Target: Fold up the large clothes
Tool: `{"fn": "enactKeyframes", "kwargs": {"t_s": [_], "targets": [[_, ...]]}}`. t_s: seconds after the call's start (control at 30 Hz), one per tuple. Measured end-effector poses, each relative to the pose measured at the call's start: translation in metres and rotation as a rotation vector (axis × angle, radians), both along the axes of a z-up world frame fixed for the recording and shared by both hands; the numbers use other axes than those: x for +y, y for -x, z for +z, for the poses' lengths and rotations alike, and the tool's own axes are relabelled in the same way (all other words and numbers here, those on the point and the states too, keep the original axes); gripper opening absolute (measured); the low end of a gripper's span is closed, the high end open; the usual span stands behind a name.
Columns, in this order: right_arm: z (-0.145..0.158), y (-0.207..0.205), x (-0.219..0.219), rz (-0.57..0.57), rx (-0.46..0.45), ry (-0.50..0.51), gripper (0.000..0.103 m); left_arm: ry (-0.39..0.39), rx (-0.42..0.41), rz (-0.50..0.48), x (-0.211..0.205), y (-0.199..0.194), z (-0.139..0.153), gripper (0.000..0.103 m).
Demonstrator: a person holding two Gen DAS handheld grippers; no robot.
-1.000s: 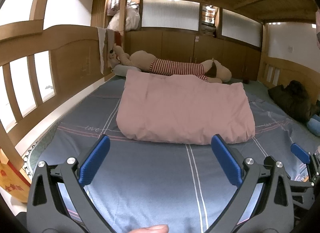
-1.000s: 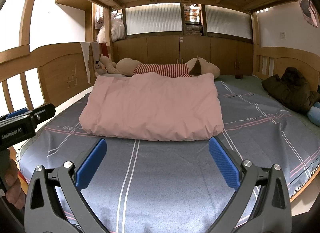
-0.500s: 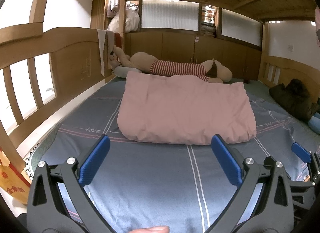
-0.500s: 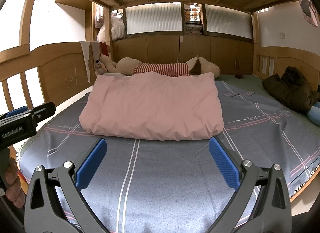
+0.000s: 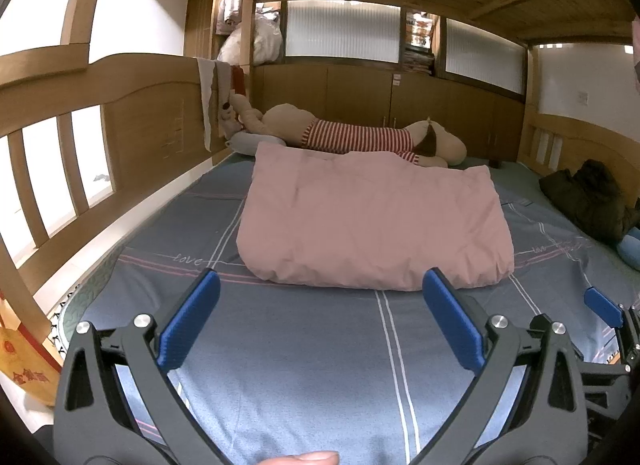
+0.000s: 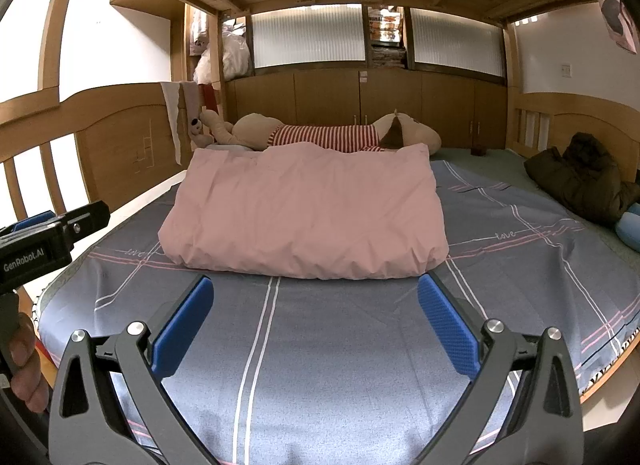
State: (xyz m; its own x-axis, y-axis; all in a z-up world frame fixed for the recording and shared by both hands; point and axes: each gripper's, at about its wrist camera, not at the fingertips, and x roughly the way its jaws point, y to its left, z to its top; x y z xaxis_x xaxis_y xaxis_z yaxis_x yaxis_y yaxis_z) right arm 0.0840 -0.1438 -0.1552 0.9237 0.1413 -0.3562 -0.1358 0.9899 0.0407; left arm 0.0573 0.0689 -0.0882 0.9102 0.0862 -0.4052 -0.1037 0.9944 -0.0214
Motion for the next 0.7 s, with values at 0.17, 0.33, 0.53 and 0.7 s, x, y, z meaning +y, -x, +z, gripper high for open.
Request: {"fn": "enactKeyframes", "kwargs": {"t_s": [0.17, 0.33, 0.53, 0.7], "targets": [[0.0001, 0.0000, -0.0003, 0.000, 0.001, 0.000, 0.102, -0.001, -0.001, 0.001, -0.0004, 0.0000, 0.0000, 0.101], [0.0000, -0.0001, -0.0004, 0.000, 0.000, 0.000, 0.102, -0.001, 0.000, 0.000, -0.0003, 0.0000, 0.0000, 0.101], [0.0001, -0.0001, -0.0005, 0.000, 0.000, 0.000, 0.102, 0.000, -0.001, 0.001, -0.0009, 0.0002, -0.0001, 0.101], [0.0004, 0.0000, -0.0007, 0.001, 0.001, 0.000, 0.102, -0.007, -0.008, -0.001, -0.0019, 0.0007, 0.0010, 0.101]]}}
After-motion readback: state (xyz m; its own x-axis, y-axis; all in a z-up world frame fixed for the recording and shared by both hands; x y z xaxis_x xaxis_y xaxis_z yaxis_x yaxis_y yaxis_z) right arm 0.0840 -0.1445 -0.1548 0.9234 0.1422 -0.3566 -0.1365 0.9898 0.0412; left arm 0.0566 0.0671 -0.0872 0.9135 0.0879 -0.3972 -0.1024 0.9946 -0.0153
